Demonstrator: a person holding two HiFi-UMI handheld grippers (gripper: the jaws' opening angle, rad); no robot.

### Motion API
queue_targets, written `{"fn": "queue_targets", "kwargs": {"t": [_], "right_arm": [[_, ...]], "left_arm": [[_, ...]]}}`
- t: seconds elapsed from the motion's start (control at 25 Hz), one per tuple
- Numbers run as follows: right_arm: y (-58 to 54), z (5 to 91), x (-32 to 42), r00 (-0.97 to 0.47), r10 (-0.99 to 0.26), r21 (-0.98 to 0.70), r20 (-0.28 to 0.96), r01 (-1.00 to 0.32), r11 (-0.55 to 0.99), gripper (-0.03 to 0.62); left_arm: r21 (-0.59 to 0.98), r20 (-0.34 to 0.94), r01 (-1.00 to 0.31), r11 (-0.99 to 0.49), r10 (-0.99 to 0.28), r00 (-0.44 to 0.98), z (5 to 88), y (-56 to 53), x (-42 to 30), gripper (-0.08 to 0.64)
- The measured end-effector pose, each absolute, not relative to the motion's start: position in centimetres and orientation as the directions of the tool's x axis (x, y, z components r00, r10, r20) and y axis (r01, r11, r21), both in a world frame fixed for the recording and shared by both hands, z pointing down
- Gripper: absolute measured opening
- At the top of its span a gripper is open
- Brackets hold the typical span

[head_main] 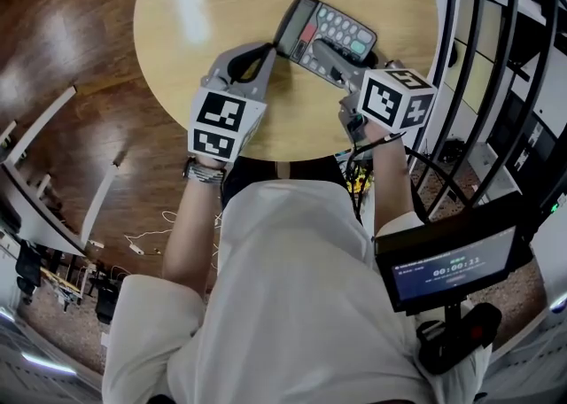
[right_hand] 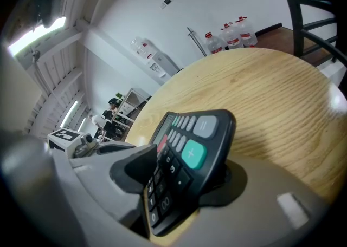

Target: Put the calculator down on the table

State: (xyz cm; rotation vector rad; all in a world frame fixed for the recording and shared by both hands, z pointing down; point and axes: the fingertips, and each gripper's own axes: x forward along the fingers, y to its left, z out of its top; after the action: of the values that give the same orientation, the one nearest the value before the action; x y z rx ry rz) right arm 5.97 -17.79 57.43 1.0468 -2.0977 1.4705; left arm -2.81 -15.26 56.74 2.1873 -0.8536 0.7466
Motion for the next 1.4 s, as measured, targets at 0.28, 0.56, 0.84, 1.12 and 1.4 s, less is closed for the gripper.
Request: {"fn": "queue_targets", "kwargs": {"t": [0.28, 0.56, 0.84, 1.12, 1.4], "right_arm": [[-17.5, 57.1, 5.4, -0.658, -0.356, -0.638, 0.664, -0.747, 0.190, 0.225], [-17.1, 56.9, 5.3, -0.663, -0.346, -0.640, 0.663, -0.743, 0.197, 0.225], [-16.9, 57.1, 5.1, -0.672, -0.329, -0.644, 0.663, -0.737, 0.208, 0.225], [-16.9, 57.3, 5.2, -0.671, -0.316, -0.641, 0.671, -0.739, 0.207, 0.225], [-16.9, 57.4, 5.3, -0.674, -0.305, -0.645, 0.673, -0.736, 0.202, 0.225]], "left_arm": [[0.409, 0.704, -0.751, -0.519, -0.344, 0.621, 57.4, -15.4, -3.2, 0.073], [0.531, 0.668, -0.706, -0.468, -0.282, 0.689, 57.3, -14.8, -2.4, 0.128], [0.605, 0.666, -0.704, -0.372, -0.249, 0.704, 58.2, -14.3, -2.4, 0.129], [0.631, 0.654, -0.709, -0.316, -0.275, 0.705, 58.3, -14.5, -2.4, 0.103], [0.642, 0.650, -0.711, -0.288, -0.287, 0.703, 58.3, -14.8, -2.6, 0.095]]}}
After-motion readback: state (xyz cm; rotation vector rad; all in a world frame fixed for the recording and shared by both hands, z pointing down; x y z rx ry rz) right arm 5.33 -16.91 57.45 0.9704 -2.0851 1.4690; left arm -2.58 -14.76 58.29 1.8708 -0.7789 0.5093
